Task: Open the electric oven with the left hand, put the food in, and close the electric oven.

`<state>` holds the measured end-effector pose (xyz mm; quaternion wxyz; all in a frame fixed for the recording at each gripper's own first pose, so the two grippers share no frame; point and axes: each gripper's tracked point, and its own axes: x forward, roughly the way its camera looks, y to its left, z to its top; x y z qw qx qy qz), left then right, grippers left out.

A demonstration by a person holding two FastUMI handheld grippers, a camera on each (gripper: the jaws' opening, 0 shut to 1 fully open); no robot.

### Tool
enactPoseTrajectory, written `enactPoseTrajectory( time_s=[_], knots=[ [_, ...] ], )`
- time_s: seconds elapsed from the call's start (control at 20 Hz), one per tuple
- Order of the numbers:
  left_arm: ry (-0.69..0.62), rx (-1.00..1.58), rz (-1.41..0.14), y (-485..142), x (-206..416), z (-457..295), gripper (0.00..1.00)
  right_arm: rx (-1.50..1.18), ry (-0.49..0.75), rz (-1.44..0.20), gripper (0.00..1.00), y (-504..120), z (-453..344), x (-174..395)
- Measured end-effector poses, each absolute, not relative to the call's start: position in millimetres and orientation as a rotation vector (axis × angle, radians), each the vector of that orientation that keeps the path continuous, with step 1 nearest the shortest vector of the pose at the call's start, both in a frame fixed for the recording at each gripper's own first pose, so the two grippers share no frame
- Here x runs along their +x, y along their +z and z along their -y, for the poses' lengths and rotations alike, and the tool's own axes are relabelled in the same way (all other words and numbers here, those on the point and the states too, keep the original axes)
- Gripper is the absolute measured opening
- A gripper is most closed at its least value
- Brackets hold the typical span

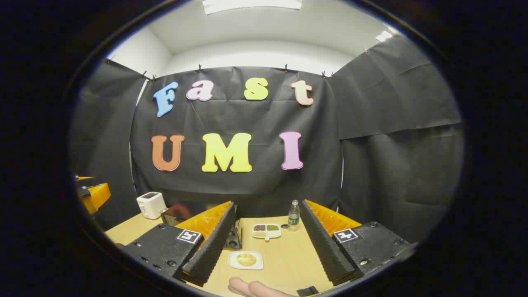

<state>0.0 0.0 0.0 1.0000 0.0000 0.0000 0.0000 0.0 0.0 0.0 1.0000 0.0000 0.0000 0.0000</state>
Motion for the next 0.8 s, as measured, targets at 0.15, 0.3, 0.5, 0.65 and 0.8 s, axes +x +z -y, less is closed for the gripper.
enactPoseTrajectory(
  time_s=[0.15, 0.3, 0.5, 0.65, 0.8],
  knots=[
    [-0.018, 0.018, -0.001, -1.4, -0.7, 10.0, 0.93, -0.007, 0.029, 0.014, 1.00, -0.2, 1.7, -2.1],
    [-0.005, 0.028, 0.002, -4.1, -4.6, 12.7, 0.95, -0.003, 0.018, 0.025, 0.96, 1.2, 10.1, -3.0],
    [-0.016, 0.023, 0.014, -5.0, -8.0, 20.4, 0.95, 0.000, 0.025, 0.026, 0.96, -0.5, 11.4, -2.0],
    [-0.010, 0.023, 0.016, -4.3, -11.9, 19.1, 0.95, -0.004, 0.037, 0.026, 0.96, -3.5, 11.6, -1.5],
    [-0.010, 0.025, 0.011, -8.0, -14.6, 19.2, 0.95, 0.002, 0.039, 0.028, 0.96, -5.5, 13.1, 1.3]
  ],
)
